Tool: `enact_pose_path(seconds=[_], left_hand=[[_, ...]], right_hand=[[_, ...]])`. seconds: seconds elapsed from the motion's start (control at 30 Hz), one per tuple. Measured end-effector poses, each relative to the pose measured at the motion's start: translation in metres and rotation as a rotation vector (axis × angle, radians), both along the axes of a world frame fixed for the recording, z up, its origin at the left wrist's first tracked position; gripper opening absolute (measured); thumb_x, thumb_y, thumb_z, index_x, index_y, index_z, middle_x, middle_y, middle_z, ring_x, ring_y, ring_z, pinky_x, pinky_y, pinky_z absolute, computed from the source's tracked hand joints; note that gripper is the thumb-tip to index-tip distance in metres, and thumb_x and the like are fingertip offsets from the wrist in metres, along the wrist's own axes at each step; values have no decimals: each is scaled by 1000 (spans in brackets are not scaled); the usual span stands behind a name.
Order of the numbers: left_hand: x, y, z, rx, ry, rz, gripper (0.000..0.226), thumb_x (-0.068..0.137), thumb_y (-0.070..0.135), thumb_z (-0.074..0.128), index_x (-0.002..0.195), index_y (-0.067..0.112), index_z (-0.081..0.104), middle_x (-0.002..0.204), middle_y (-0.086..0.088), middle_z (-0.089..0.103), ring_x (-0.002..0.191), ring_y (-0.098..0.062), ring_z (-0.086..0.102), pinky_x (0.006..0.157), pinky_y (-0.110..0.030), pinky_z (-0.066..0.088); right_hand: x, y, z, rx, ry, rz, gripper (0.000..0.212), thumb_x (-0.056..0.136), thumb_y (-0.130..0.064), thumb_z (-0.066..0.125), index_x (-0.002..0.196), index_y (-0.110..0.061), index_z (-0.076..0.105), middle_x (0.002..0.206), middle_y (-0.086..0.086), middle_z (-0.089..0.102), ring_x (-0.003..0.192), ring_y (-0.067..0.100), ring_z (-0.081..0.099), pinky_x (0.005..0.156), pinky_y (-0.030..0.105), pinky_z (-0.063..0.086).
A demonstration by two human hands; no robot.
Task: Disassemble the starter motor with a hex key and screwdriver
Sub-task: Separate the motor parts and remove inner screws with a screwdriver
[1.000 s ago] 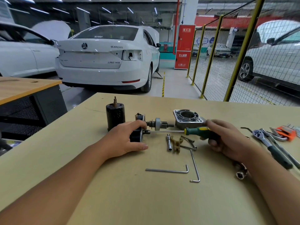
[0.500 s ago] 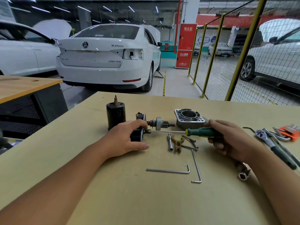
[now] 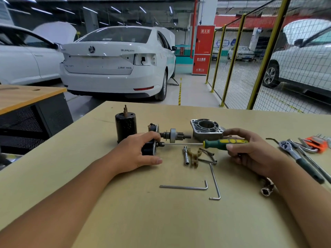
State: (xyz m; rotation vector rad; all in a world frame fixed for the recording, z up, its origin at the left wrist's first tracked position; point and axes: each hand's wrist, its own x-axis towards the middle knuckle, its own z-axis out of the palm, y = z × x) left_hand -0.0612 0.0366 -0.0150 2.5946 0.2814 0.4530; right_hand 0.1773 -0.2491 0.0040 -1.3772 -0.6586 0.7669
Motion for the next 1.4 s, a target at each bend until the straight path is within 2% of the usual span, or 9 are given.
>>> enact_pose_path(seconds=[0.2, 0.4, 0.57, 0.77, 0.97, 1.07, 1.17, 1.33, 1.4], left_hand=[[0, 0, -1, 7, 1, 2, 63, 68, 80, 68, 123, 55, 48, 120, 28, 58, 111, -3, 56, 99, -40, 51], [0, -1, 0, 11, 2, 5, 63, 68, 80, 68, 123, 55, 49, 119, 27, 58, 109, -2, 57, 97, -40, 52], [0, -2, 1, 11, -1, 2, 62, 67, 80, 67, 120, 57, 47, 118, 32, 56, 110, -1, 55, 98, -38, 51], [0, -1, 0, 5, -5, -2, 60, 67, 79, 68, 120, 57, 48, 116, 32, 57, 108, 2, 55, 93, -35, 51], [0, 0, 0, -9, -30, -8, 60, 68, 75, 72, 120, 53, 52, 117, 39, 53, 108, 7, 54, 94, -30, 50], [0, 1, -1, -13, -30, -8, 60, 66, 77, 72, 119, 57, 52, 116, 39, 54, 107, 5, 56, 95, -33, 51], [1, 1, -1, -3, -20, -17, 56, 65, 81, 70, 115, 67, 49, 116, 39, 55, 108, 7, 55, 96, -35, 52], [1, 1, 0, 3, -19, -22, 55, 66, 83, 68, 114, 72, 46, 117, 37, 55, 112, 6, 54, 99, -37, 51], [0, 0, 0, 3, -17, -21, 54, 66, 83, 68, 114, 71, 46, 115, 39, 54, 109, 7, 54, 97, -37, 52]], right_hand=[[-4, 3, 4, -164, -77, -55, 38, 91, -44, 63, 113, -13, 67, 84, 22, 67, 49, 16, 45, 39, 24, 36], [-1, 2, 0, 37, 31, -22, 45, 71, 2, 74, 114, -8, 65, 102, 18, 63, 63, 17, 58, 52, 26, 54], [-4, 6, 2, -105, -27, -69, 47, 83, -45, 67, 113, -9, 66, 85, 20, 66, 52, 16, 47, 42, 26, 44], [1, 4, -5, 109, 63, -6, 38, 71, 0, 73, 106, -13, 70, 97, 15, 61, 62, 19, 47, 51, 29, 47], [4, 4, -1, -81, 18, -25, 39, 87, -48, 65, 107, -14, 71, 88, 26, 69, 50, 16, 46, 40, 25, 39], [8, 2, -5, 27, 67, 22, 23, 84, -20, 72, 106, -14, 73, 91, 20, 67, 58, 18, 49, 48, 27, 45], [8, 4, -9, 156, 125, -2, 44, 68, 4, 79, 108, -13, 72, 92, 13, 64, 63, 19, 51, 54, 32, 49], [1, 6, 0, -63, 22, -76, 38, 90, -45, 65, 108, -12, 67, 82, 19, 67, 50, 16, 48, 42, 26, 42], [4, 4, 1, -66, 16, -63, 35, 87, -39, 67, 108, -11, 67, 83, 21, 64, 49, 17, 46, 42, 26, 40]])
